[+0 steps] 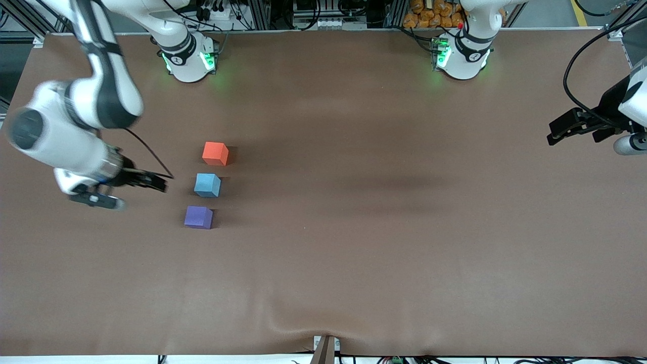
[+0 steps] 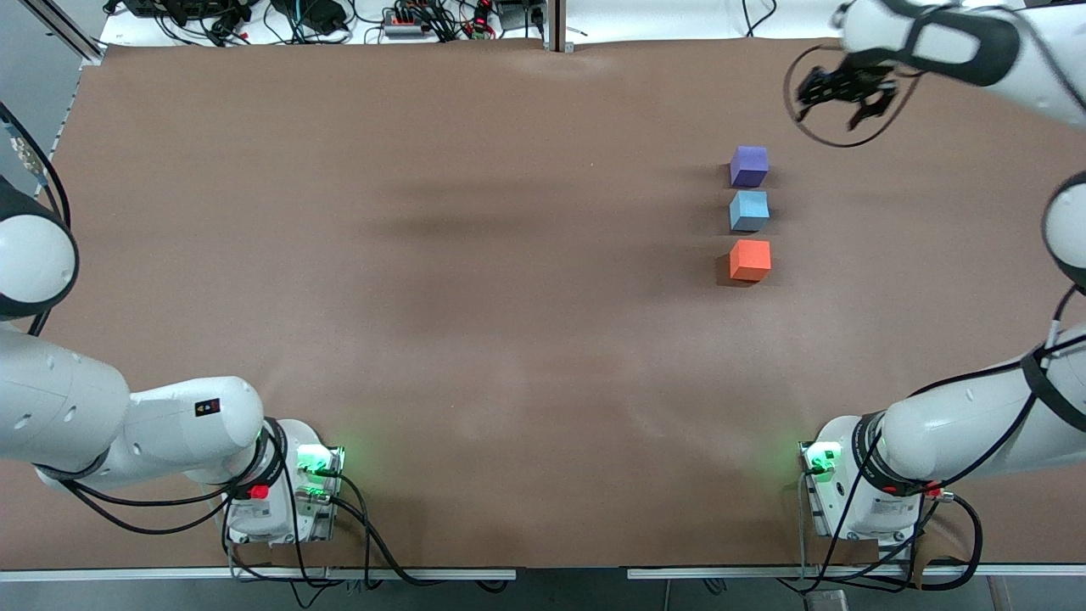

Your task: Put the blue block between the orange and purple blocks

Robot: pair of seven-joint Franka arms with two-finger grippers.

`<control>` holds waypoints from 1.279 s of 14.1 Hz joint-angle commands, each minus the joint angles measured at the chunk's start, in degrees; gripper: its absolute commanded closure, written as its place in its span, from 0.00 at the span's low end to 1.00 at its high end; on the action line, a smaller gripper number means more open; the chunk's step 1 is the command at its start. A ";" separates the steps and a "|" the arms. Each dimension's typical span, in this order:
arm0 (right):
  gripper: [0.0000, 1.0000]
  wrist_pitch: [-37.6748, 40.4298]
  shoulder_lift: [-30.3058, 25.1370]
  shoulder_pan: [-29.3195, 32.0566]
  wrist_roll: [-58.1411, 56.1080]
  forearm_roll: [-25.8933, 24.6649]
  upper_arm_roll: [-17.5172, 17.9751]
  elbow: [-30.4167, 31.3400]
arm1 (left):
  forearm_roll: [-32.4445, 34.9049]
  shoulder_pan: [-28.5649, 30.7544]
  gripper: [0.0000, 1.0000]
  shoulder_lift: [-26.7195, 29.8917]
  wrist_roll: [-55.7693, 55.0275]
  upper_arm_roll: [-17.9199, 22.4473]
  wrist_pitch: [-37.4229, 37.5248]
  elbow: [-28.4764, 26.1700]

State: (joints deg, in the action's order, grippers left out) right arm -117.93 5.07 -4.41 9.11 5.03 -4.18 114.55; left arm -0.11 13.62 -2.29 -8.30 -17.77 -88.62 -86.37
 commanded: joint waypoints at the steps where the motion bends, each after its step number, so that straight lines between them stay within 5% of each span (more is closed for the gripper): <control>1: 0.00 4.53 -6.28 4.14 -5.31 0.41 1.11 0.33 | -1.21 0.79 0.00 2.20 -0.14 0.01 1.35 -0.29; 8: 0.00 29.57 -6.83 5.73 -6.99 -0.38 -0.04 -20.92 | -1.21 2.20 0.00 2.38 0.65 0.19 1.79 -0.29; 18: 0.00 38.12 -7.00 6.26 -8.76 -4.77 -0.74 -28.77 | -0.68 1.85 0.00 3.61 0.56 -1.83 4.33 -0.91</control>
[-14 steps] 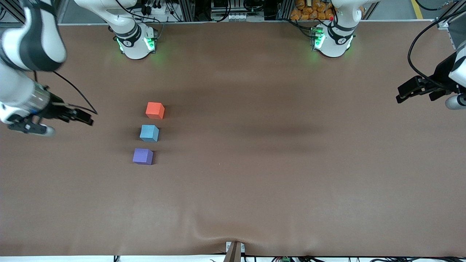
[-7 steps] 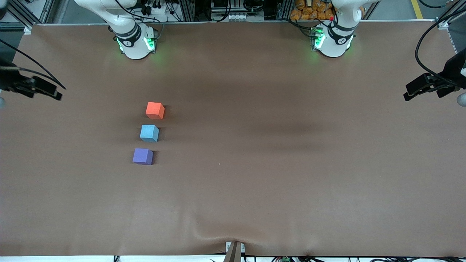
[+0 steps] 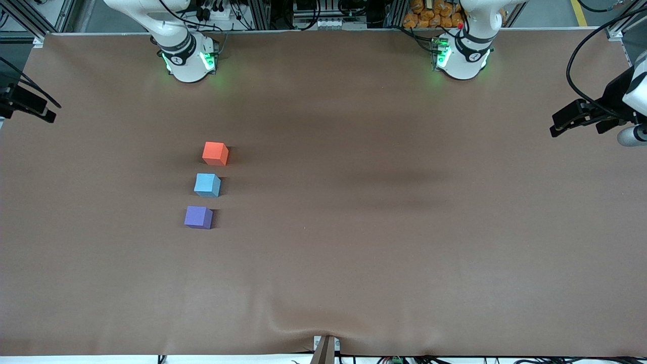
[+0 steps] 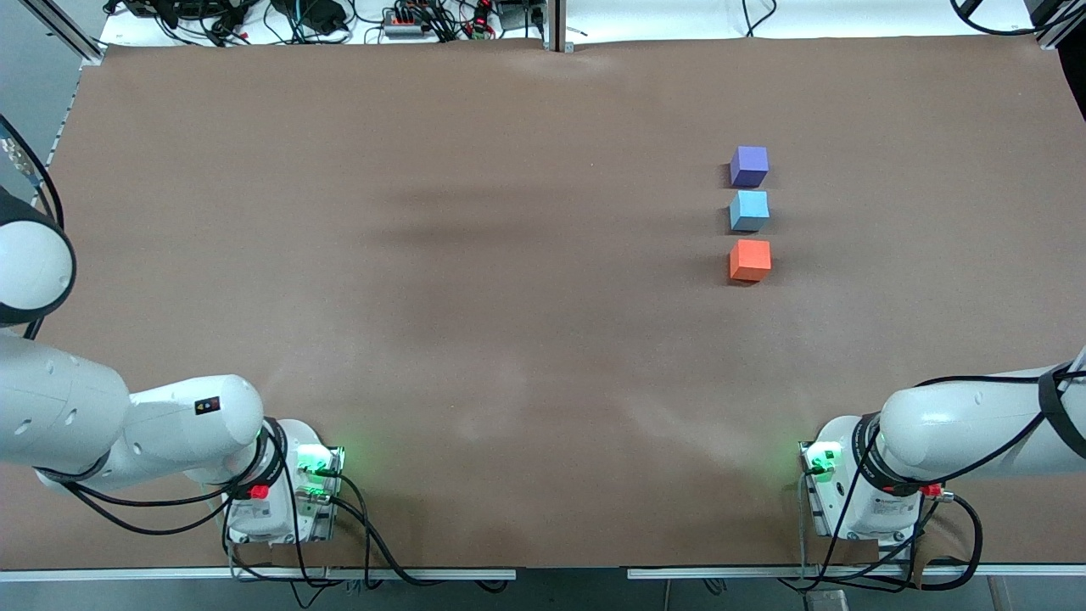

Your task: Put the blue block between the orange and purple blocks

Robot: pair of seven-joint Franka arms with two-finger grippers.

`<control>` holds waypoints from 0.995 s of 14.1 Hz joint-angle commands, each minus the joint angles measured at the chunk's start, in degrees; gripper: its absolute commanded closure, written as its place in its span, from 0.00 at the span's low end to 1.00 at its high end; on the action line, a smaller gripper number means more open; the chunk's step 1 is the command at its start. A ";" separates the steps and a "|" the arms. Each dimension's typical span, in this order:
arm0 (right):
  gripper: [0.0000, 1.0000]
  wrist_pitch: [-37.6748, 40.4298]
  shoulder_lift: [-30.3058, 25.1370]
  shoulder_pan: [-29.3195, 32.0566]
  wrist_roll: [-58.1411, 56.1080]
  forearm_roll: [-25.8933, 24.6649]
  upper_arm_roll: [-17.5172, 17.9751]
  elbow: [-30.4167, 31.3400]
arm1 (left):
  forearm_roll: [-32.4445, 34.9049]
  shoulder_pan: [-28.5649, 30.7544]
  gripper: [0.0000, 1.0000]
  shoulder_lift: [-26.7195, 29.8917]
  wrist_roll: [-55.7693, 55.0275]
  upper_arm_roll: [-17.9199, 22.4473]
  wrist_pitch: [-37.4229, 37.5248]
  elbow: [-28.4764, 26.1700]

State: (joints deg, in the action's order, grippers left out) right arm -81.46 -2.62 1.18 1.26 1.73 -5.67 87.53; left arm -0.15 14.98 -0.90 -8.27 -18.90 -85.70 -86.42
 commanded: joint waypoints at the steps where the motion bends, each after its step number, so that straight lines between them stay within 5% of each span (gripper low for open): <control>1: 0.00 1.74 0.60 0.67 -0.99 -1.55 0.75 -1.75 | -0.64 0.67 0.00 2.48 0.62 -0.79 1.50 -1.12; 5: 0.00 2.88 0.78 0.40 -1.17 -1.29 0.84 -1.75 | -0.82 1.02 0.00 5.29 0.97 -0.70 -1.82 -6.21; 14: 0.00 2.45 1.22 -0.03 -1.08 -1.37 0.84 -2.62 | -0.29 0.76 0.00 2.66 0.80 -0.35 -2.01 -2.97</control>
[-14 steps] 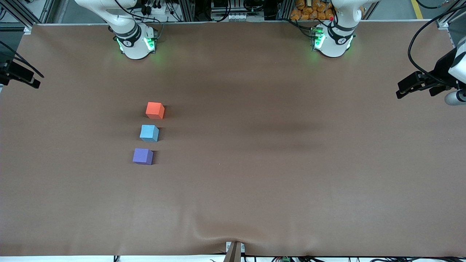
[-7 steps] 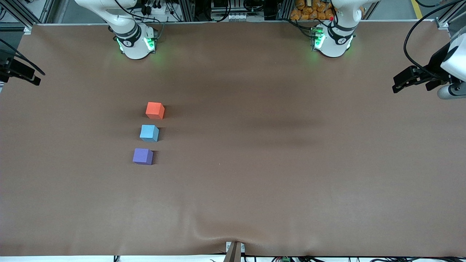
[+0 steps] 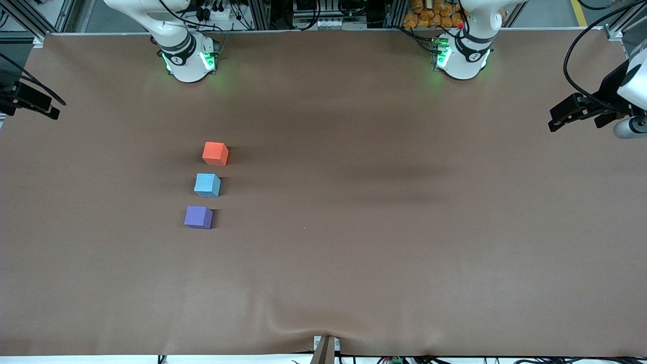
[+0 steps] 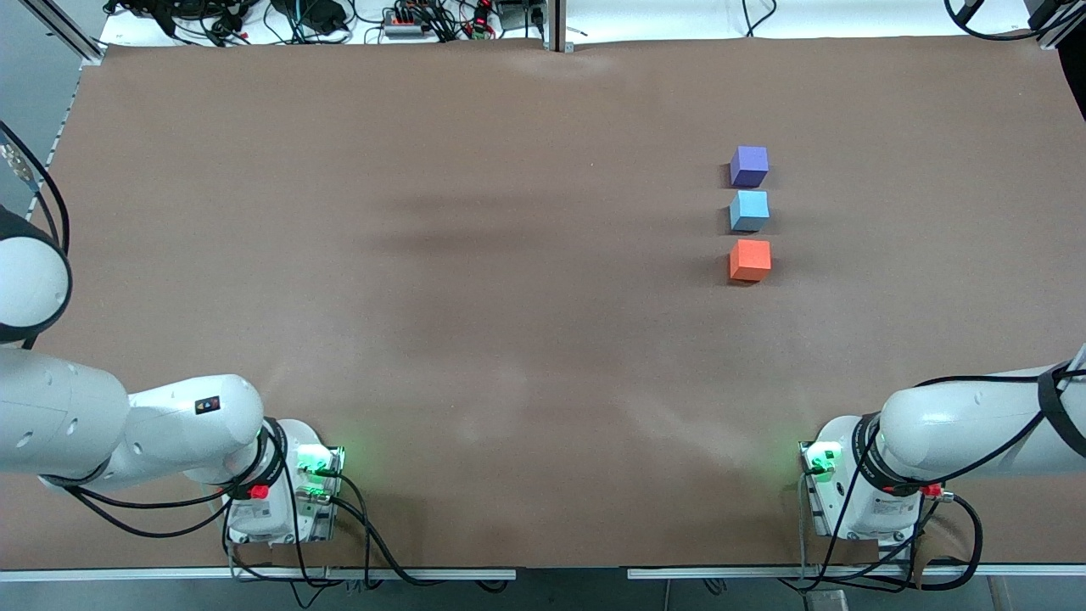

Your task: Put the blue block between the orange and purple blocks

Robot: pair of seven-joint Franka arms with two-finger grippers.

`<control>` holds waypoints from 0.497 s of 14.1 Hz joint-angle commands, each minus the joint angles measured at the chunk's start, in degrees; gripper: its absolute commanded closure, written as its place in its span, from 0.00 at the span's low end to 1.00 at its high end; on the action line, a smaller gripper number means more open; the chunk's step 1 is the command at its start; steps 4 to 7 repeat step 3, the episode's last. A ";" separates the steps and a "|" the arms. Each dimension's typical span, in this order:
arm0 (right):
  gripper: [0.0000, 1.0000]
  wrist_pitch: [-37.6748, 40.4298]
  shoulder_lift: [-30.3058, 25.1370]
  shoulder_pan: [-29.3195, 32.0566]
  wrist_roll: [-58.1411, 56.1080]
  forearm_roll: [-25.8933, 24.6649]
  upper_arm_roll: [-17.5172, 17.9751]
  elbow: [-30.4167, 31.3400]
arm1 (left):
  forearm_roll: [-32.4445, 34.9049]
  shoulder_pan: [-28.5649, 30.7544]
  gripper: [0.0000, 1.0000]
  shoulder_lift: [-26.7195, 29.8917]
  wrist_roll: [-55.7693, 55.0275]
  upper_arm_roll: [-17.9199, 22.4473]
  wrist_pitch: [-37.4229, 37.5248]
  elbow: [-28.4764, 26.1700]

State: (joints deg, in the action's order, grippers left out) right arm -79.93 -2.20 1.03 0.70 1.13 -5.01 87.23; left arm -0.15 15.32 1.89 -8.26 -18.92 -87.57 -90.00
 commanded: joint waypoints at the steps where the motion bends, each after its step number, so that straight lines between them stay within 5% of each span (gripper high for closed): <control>1: 0.00 0.91 0.88 0.20 -0.53 -0.69 0.18 -2.42 | -0.29 0.24 0.00 -0.14 0.70 -0.33 -0.15 0.61; 7: 0.00 0.91 0.88 0.11 -0.53 -0.69 0.18 -2.50 | -0.29 0.15 0.00 -0.14 0.79 -0.33 -0.15 0.79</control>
